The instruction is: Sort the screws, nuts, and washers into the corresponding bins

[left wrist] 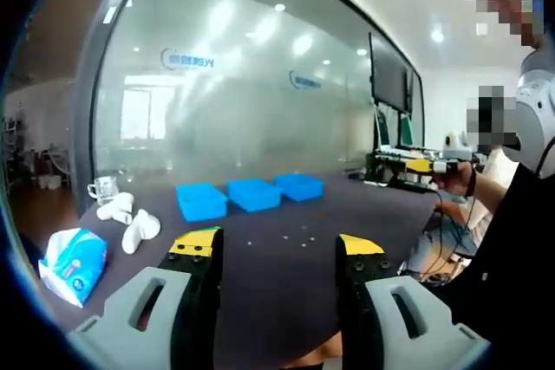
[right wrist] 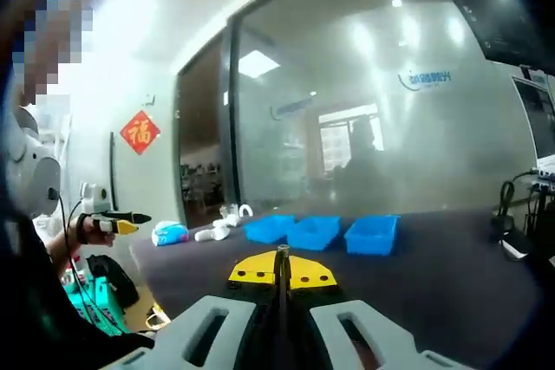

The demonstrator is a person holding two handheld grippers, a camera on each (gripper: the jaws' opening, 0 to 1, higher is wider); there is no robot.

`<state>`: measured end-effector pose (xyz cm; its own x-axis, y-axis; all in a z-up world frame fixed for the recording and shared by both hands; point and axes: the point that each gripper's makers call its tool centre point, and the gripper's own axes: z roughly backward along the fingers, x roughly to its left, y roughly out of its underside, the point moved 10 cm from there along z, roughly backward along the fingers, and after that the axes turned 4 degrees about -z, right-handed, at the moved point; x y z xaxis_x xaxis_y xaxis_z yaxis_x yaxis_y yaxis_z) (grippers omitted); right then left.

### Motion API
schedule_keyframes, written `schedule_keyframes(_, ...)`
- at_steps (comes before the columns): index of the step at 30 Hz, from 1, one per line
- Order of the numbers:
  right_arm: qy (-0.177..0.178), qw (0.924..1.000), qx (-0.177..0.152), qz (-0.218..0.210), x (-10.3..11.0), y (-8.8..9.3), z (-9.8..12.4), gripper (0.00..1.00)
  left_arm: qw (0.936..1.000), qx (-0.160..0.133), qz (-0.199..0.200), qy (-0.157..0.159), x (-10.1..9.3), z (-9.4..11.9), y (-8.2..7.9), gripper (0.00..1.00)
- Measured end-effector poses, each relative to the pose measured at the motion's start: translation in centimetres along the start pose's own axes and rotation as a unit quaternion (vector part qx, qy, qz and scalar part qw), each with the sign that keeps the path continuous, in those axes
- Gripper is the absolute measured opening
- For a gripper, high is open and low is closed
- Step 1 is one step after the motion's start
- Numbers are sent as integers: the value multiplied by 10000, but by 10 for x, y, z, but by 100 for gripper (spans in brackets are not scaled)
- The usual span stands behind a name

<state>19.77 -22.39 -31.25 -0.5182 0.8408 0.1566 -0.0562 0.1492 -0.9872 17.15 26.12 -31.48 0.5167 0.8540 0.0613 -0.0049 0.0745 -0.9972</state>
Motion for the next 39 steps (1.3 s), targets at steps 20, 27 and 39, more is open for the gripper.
schedule_keyframes(20, 750, 9953, -417, 437, -51, -27, -74, 0, 10000, 14, 31, -12, -6, 3, 2, 51)
schedule_keyframes(27, 848, 9932, -275, 750, -74, -36, -126, 0, 9999, -16, 73, -154, 1, 9, 3, 51)
schedule_keyframes(39, 1035, 9923, 76, 680, -101, -49, -215, 0, 9996, 7, 161, -225, 5, 10, 9, 51)
